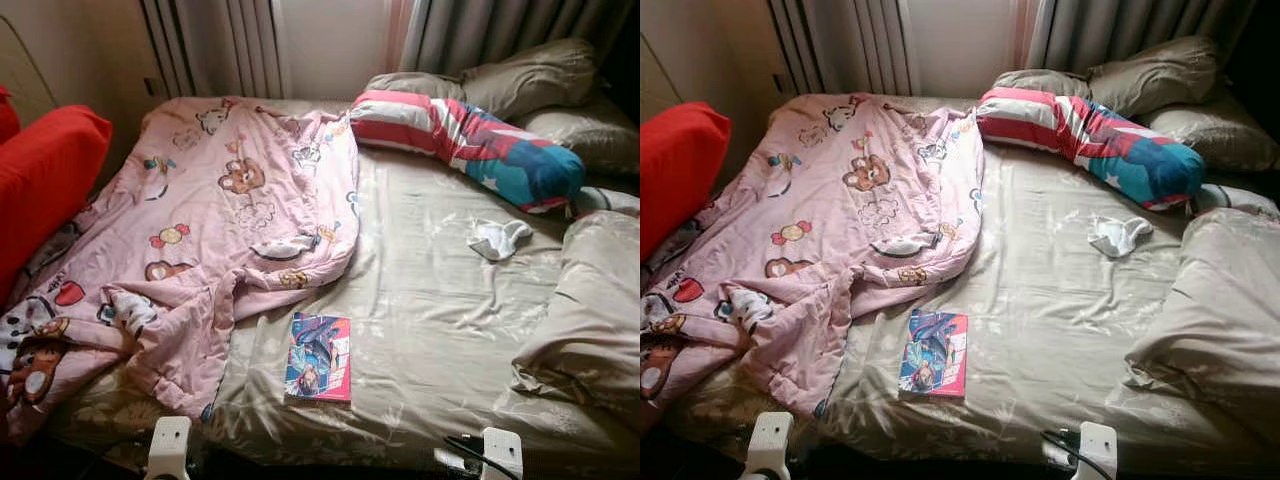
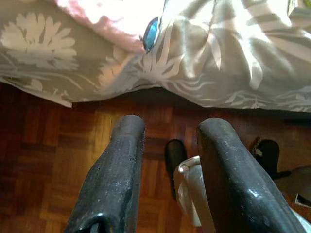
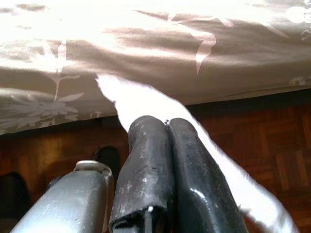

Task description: Clean up the room

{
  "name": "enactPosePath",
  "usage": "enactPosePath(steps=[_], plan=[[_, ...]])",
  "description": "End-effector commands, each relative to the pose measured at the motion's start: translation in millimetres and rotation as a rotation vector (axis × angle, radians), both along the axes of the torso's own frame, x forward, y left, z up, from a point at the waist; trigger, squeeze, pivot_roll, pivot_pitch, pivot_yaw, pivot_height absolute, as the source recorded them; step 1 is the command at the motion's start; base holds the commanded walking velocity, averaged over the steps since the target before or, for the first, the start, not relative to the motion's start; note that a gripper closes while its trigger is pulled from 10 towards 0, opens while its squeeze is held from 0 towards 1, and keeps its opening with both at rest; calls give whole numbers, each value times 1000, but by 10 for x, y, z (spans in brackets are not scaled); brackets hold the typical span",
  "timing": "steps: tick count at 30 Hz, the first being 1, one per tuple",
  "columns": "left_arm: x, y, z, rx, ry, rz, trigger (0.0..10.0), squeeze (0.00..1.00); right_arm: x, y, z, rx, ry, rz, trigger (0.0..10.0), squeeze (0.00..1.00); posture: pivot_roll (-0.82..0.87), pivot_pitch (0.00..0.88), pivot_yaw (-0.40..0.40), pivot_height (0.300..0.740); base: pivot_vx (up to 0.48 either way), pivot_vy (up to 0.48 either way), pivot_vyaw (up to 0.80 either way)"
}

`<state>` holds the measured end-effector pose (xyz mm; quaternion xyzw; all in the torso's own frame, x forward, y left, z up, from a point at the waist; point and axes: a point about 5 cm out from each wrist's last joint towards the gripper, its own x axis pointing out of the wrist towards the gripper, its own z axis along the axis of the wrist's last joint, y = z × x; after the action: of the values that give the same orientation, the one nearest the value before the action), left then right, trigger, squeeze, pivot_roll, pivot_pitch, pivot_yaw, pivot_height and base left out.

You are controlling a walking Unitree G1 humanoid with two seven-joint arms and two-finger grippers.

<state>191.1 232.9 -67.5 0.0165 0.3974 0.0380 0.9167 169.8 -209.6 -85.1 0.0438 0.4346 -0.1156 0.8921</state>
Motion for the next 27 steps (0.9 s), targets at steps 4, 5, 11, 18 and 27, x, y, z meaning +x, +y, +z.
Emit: enactPosePath(steps=[4, 5, 11, 18, 27], plan=[[-55, -33, -43, 0, 29, 4, 10000, 0, -47, 49, -35, 17, 32, 5, 10000, 0, 0, 114, -39, 728, 0, 0, 0], [-53, -47, -46, -1, 29, 0, 10000, 0, -51, 54, -39, 19, 35, 6, 10000, 0, 4, 123, -39, 728, 0, 0, 0], [-51, -66, -51, -1, 33, -4, 10000, 0, -56, 72, -47, 19, 48, 19, 10000, 0, 5, 130, -39, 728, 0, 0, 0], [-69, -82, -62, -4, 36, -11, 10000, 0, -56, 80, -49, 16, 54, 26, 10000, 0, 8, 140, -41, 728, 0, 0, 0], [-81, -98, -70, -10, 35, -13, 10000, 0, -88, 85, -65, 15, 70, 33, 10000, 0, 7, 144, -41, 728, 0, 0, 0]])
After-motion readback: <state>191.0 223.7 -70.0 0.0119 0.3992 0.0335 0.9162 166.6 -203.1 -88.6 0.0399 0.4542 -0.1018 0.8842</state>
